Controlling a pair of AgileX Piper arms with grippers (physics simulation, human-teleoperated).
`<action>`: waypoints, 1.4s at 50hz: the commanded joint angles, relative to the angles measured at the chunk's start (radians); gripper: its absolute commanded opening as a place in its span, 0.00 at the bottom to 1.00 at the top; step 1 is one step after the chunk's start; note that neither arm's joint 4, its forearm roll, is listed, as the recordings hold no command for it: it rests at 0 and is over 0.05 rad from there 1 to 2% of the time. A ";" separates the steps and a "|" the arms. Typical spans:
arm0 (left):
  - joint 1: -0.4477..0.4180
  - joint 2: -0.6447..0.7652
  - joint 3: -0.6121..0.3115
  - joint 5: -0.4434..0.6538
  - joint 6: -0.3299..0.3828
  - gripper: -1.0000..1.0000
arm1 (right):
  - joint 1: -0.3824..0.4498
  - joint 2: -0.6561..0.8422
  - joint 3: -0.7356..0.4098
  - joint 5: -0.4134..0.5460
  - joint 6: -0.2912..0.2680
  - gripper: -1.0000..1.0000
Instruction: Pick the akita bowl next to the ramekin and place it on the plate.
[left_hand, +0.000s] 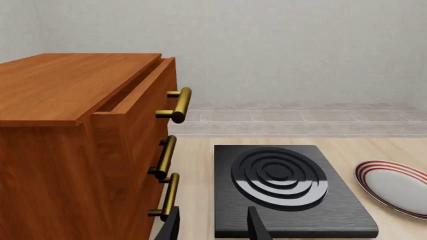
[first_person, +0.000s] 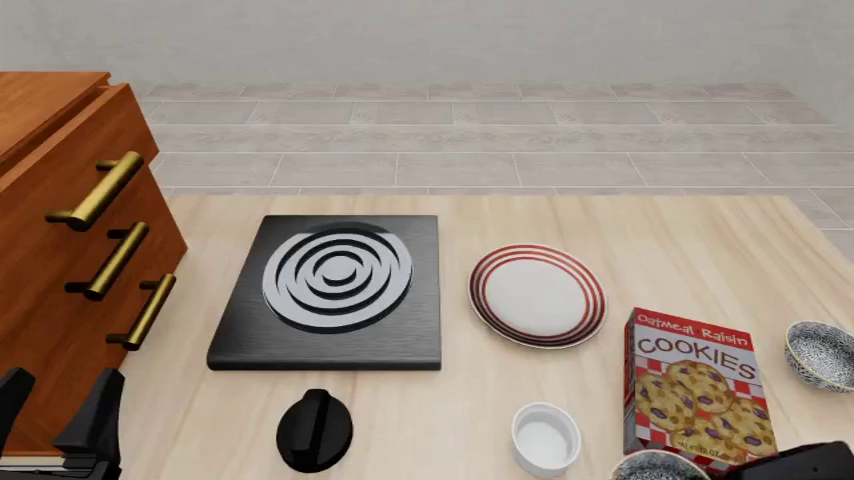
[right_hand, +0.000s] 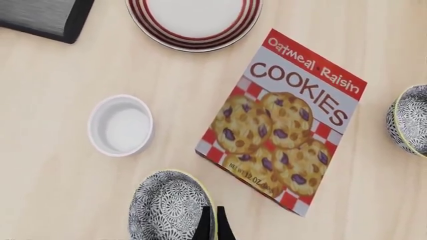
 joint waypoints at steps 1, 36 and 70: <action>0.000 0.000 0.000 0.000 0.000 1.00 | 0.019 -0.023 -0.038 0.034 0.016 0.00; 0.000 0.000 0.000 0.000 0.000 1.00 | 0.043 -0.081 -0.113 0.032 0.219 0.00; 0.000 0.000 0.000 0.000 0.000 1.00 | 0.064 0.004 -0.144 -0.115 0.345 0.00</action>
